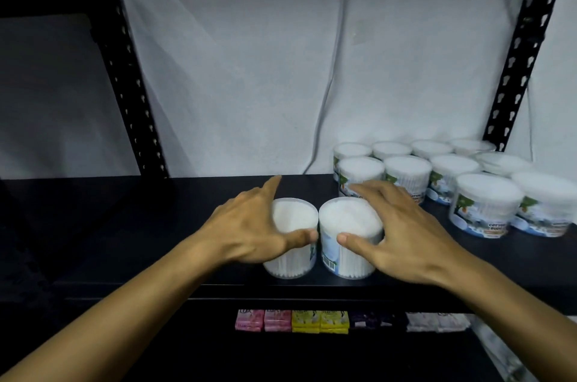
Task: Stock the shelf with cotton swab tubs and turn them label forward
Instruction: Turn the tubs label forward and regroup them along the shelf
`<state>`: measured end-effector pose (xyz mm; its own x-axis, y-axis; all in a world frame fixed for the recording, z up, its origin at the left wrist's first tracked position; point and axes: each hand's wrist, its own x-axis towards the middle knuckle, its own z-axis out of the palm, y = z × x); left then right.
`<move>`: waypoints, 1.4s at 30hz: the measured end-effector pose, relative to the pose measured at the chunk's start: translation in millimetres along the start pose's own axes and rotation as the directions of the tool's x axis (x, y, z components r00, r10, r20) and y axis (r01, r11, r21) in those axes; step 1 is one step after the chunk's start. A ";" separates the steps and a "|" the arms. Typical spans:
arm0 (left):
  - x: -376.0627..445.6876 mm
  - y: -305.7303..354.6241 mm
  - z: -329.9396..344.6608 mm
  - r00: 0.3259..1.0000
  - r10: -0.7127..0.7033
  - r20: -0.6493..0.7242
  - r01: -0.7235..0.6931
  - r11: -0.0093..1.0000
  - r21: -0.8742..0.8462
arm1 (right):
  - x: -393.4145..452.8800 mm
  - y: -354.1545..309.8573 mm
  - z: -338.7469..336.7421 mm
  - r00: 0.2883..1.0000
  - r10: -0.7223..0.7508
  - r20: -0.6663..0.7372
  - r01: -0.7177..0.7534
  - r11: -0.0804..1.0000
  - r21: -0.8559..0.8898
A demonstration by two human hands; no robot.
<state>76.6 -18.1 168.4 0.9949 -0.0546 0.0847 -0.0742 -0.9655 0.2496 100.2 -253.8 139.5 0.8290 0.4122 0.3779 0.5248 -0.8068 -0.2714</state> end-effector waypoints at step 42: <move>16.1 -31.1 -1.4 0.994 0.076 0.072 -0.040 0.908 -0.416 | 18.1 26.8 15.8 0.991 0.021 0.132 -0.081 0.880 0.468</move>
<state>94.9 11.4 163.3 0.9887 -0.1463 0.0338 -0.1352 -0.7690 0.6248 132.2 -261.2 125.1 0.8580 0.4474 0.2522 0.4852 -0.5450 -0.6838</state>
